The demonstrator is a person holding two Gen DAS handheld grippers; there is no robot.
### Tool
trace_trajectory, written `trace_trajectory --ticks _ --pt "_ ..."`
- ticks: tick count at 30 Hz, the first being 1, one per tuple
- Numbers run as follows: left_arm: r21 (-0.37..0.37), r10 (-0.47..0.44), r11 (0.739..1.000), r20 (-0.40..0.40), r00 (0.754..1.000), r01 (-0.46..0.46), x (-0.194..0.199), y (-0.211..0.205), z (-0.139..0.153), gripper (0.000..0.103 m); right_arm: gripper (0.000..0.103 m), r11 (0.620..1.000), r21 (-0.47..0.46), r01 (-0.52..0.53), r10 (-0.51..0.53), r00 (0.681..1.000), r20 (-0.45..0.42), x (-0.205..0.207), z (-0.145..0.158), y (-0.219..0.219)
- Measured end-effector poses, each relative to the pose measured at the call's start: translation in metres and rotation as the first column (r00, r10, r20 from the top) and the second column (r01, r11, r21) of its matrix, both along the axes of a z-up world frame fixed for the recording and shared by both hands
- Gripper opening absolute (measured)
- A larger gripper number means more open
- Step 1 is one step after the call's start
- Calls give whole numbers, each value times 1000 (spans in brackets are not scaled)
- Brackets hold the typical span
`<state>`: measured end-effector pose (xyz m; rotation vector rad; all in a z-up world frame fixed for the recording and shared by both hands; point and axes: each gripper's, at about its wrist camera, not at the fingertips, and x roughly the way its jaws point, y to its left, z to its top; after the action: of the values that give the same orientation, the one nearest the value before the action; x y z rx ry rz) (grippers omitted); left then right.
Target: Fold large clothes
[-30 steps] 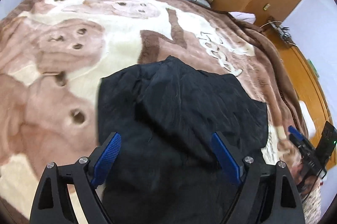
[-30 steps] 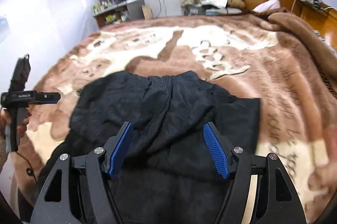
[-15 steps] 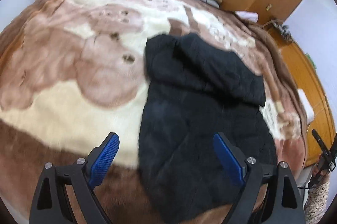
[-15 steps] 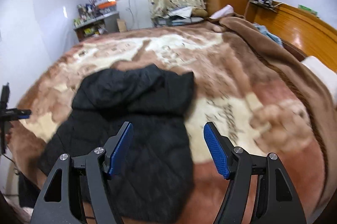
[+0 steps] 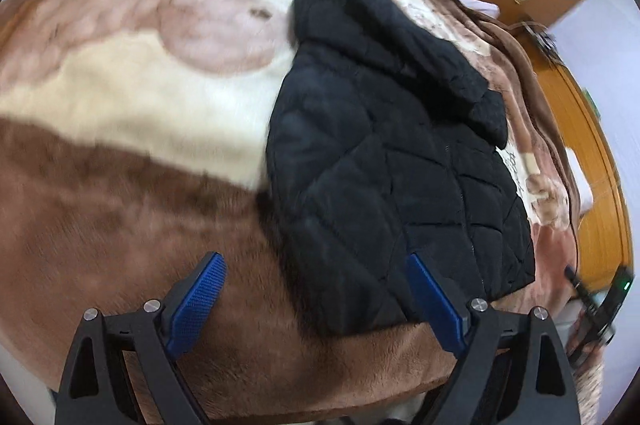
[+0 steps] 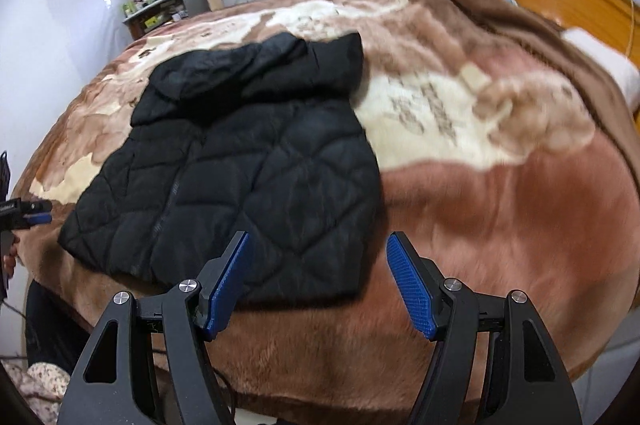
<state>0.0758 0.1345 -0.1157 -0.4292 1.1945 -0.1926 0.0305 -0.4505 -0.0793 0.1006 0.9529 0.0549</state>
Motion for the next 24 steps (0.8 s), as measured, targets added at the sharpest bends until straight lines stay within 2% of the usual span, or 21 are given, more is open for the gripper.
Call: trace_trajectory --ticks 7,10,13,17,20,22,23,24 --pt "-24 0 1000 -47 999 -1 -3 -22 -32 92 74 996 46 71 -68 996 -61 8 -46 -9" --pt "24 3 1000 -55 998 -1 -1 -33 -42 92 74 995 42 90 -86 994 -74 18 -61 -13" --pt "-2 6 1000 -84 996 -6 1 -38 -52 92 74 994 45 104 -98 988 -117 28 -75 -17" --pt "42 18 999 -83 996 -14 3 -44 -57 89 74 995 60 80 -73 990 -122 36 -82 -14" --pt "39 15 999 -78 997 -12 5 -47 -56 80 74 997 52 58 -50 990 -131 38 -85 -11" --pt "27 5 1000 -79 997 -3 8 -48 -55 64 74 998 53 40 -33 990 -136 39 -86 -9" --pt "13 3 1000 -83 997 -2 8 -48 -56 60 73 998 54 35 -27 990 -140 41 -87 -7" --pt "-1 0 1000 -89 996 0 8 -49 -57 52 65 998 59 36 -27 989 -144 41 -87 -6"
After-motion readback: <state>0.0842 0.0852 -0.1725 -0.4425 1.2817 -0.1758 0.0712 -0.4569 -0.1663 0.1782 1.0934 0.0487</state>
